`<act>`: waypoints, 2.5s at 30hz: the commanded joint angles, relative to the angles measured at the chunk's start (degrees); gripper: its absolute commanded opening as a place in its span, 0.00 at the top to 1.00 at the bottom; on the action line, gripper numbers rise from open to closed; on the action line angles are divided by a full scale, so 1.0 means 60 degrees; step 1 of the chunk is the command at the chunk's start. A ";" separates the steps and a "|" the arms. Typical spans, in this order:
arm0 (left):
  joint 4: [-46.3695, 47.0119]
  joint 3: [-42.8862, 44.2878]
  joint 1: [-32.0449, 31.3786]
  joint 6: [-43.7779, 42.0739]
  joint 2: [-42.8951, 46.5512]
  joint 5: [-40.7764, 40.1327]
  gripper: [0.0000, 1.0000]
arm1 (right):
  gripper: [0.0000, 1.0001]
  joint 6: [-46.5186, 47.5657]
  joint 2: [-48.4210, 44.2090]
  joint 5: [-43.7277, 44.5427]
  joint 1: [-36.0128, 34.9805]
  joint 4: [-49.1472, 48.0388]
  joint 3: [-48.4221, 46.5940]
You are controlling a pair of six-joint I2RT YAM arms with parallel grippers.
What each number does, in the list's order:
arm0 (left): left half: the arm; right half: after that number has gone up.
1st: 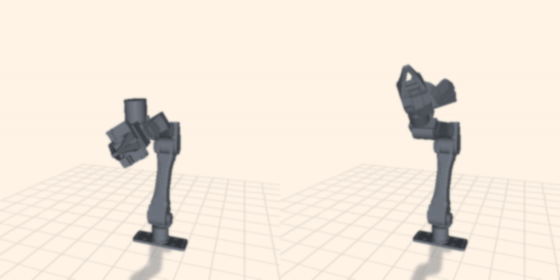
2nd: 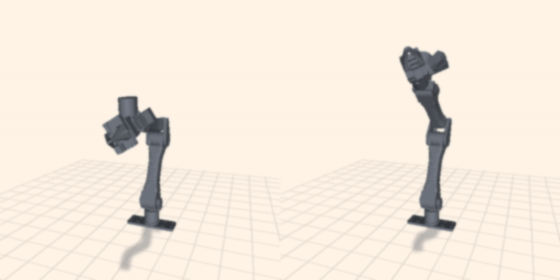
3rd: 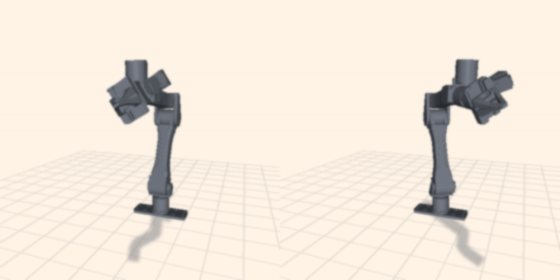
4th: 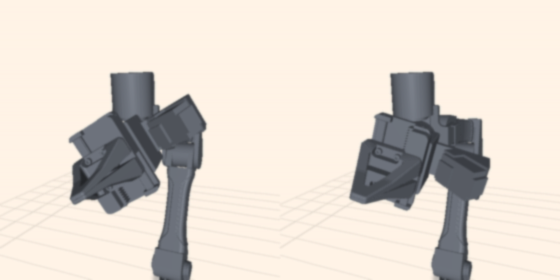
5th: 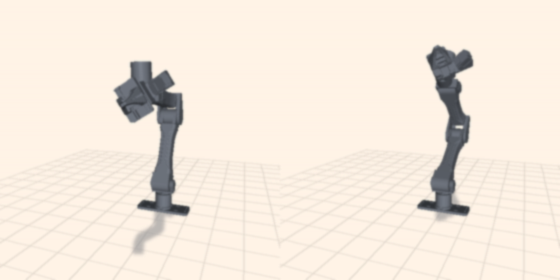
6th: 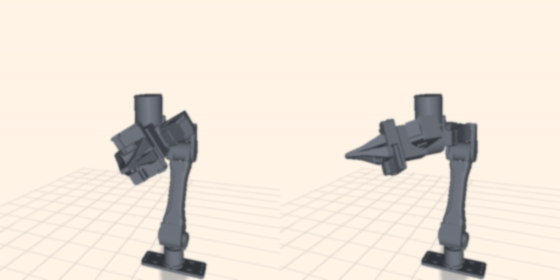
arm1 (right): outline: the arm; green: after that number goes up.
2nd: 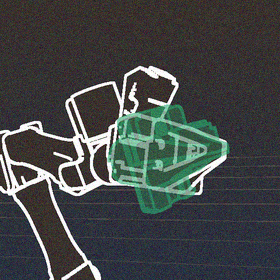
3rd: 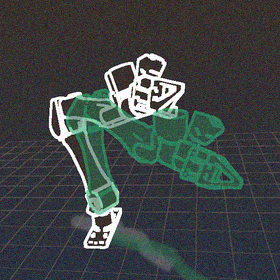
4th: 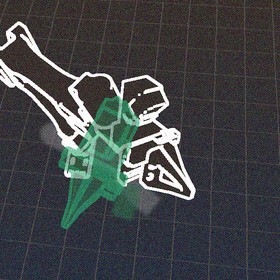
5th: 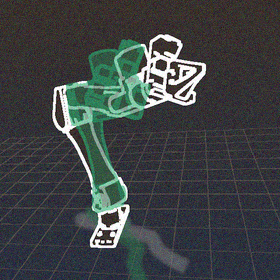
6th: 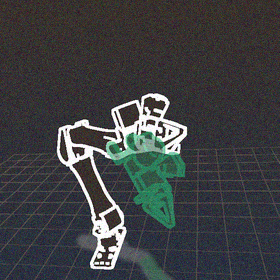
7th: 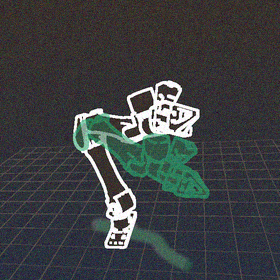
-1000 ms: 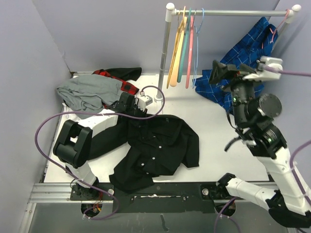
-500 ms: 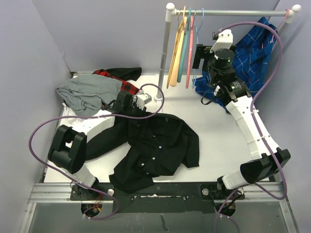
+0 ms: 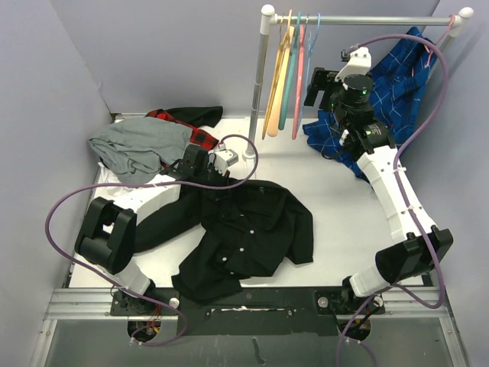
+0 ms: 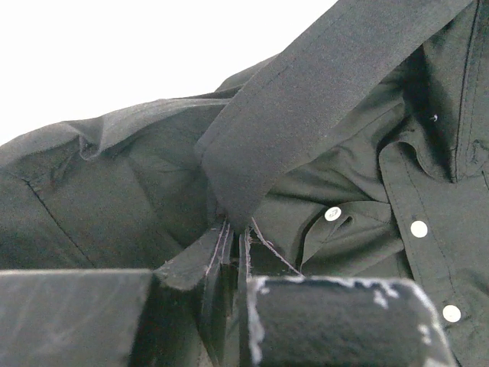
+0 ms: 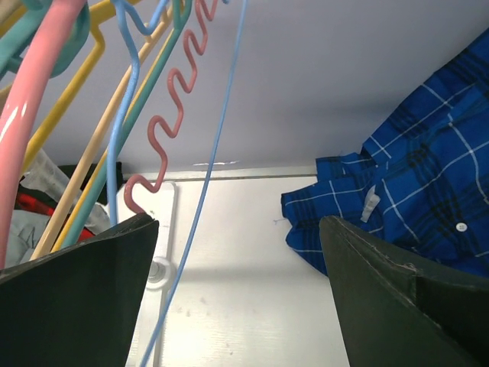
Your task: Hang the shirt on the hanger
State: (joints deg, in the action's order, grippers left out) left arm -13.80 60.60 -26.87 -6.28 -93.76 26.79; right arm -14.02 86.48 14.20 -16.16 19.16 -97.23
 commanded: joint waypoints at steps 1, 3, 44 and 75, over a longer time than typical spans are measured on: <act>0.0291 -0.0041 0.0055 -0.0166 0.0635 -0.0007 1.00 | 0.09 -0.0310 -0.0334 -0.0515 0.0028 -0.0951 0.0230; 0.0288 -0.0064 0.0055 -0.0197 0.0640 -0.0011 1.00 | 0.08 -0.0350 -0.0357 -0.0597 0.0033 -0.0950 0.0247; 0.0289 -0.0204 0.0055 -0.0307 0.0831 -0.0010 1.00 | 0.13 -0.2039 0.0350 -0.1676 -0.0120 -0.2295 0.0600; -0.0259 0.0068 -0.0004 -0.0949 0.1124 0.0006 1.00 | 1.00 -0.1422 -0.2033 -0.2243 -0.0047 -0.0574 0.0334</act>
State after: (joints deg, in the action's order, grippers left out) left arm -15.38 58.76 -26.85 -9.69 -91.50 26.87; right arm -22.37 80.90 2.48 -16.84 16.51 -95.22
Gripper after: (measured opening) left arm 0.020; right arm 0.056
